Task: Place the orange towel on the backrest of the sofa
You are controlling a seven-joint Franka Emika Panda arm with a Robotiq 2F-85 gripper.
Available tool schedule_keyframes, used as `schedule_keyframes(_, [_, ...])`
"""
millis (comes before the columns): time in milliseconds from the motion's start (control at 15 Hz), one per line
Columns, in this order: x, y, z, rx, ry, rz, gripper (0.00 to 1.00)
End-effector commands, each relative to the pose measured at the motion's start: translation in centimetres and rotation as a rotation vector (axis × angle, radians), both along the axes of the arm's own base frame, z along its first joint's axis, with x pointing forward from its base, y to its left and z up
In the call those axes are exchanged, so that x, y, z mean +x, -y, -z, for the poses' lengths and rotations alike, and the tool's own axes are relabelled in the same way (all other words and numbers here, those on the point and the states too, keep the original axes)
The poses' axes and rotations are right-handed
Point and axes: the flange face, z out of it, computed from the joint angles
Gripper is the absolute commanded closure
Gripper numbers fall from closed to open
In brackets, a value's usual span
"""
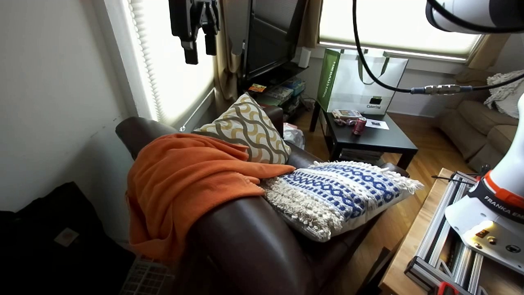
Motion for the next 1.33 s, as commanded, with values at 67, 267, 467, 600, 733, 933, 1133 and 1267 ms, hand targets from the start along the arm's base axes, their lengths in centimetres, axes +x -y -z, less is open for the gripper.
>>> schedule_keyframes(67, [-2.3,0.3,-1.1,0.041,-0.023,0.252,0.0])
schedule_keyframes(267, [-3.4,-0.3,-1.2,0.076,0.008,0.415,0.0])
schedule_keyframes(467, [-4.7,-0.1,-0.6,0.053,0.056,0.568,0.0])
schedule_keyframes(600, [-6.0,0.4,0.2,0.02,0.065,0.612,0.0])
schedule_keyframes(733, [-7.3,1.0,1.1,-0.009,0.059,0.619,0.0])
schedule_keyframes(933, [-6.5,0.3,1.2,-0.007,0.032,0.602,0.0])
schedule_keyframes(1133, [-7.3,0.8,1.4,-0.02,0.033,0.607,0.0])
schedule_keyframes(1267, [-7.4,1.0,1.5,-0.022,0.034,0.608,0.0])
